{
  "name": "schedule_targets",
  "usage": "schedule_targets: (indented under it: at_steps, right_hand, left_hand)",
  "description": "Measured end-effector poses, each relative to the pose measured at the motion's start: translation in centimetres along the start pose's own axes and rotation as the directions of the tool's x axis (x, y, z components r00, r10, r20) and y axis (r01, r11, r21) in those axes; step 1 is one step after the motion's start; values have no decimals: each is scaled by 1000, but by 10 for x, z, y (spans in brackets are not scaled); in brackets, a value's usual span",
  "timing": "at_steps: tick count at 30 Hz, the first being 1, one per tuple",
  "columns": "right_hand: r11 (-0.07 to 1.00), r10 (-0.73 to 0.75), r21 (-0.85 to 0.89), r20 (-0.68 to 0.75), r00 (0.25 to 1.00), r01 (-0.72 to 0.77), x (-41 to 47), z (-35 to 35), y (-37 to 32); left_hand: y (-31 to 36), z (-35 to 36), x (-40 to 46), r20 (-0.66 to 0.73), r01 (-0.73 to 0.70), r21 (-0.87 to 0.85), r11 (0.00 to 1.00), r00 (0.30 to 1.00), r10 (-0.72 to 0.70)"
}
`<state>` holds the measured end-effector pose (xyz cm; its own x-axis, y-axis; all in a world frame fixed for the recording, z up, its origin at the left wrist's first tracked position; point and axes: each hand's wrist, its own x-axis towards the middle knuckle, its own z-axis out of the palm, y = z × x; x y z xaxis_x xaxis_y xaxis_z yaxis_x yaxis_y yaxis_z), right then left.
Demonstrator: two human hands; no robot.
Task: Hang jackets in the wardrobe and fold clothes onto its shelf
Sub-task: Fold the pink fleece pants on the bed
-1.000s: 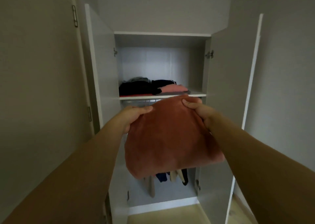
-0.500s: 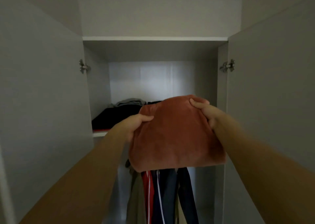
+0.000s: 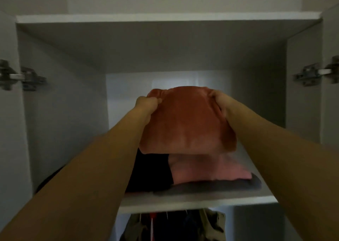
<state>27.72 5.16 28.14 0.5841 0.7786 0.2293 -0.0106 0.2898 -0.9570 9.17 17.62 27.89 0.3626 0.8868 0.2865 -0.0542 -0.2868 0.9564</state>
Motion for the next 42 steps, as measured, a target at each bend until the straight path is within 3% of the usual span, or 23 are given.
schedule_targets:
  at_steps: [5,10,13,15,16,17,19,21,28,35,37,40,42]
  right_hand:
    - [976,-75,-209,-73,995,58,129,4,2]
    - [866,-125,-500,-166,978,26,249,10,34]
    - [683,-167,-722,-299,940,-108,297,2,87]
    - [438,-155,-887,-231,960,-143,311,0,148]
    - [375,-125,-915,-207,970,-147,316,-1,179]
    - [394,-82,-905,-207,975,-159,320,-2,203]
    - [472,-48,-863,-227,973,-178,334,-7,230]
    - [467,-11,-863,-226,974,-195,347,-13,235]
    - [409,-2,-897,-184,983,-167,341,-12,227]
    - [138,-257,-990,-64,964,-29,283,4,131]
    - [64,-285,-997,31,958,51,256,11,110]
    - [-54,-292,-986,168,941,159,207,20,95]
    - [-44,-293,-974,224,929,221,174,26,90]
  left_hand:
    - [-12,33,128,-27,-2,-18,1000,1000,1]
    - [-56,67,235,-78,45,66,997,996,-40]
    - [-102,86,278,-64,52,276,960,997,-36]
    - [-158,100,291,-13,34,540,841,999,-32]
    - [-188,107,295,19,7,648,762,999,-26]
    - [-212,110,298,42,13,697,717,997,-60]
    - [-236,113,306,61,73,692,718,985,-159]
    - [-236,112,312,102,58,727,684,976,-191]
    - [-232,110,310,129,-26,812,583,982,-137]
    - [-160,80,283,50,-126,813,568,988,147]
    - [-143,67,264,70,-199,852,485,960,270]
    - [-120,44,221,207,-320,930,180,862,462]
    - [-103,24,189,272,-335,942,28,810,520]
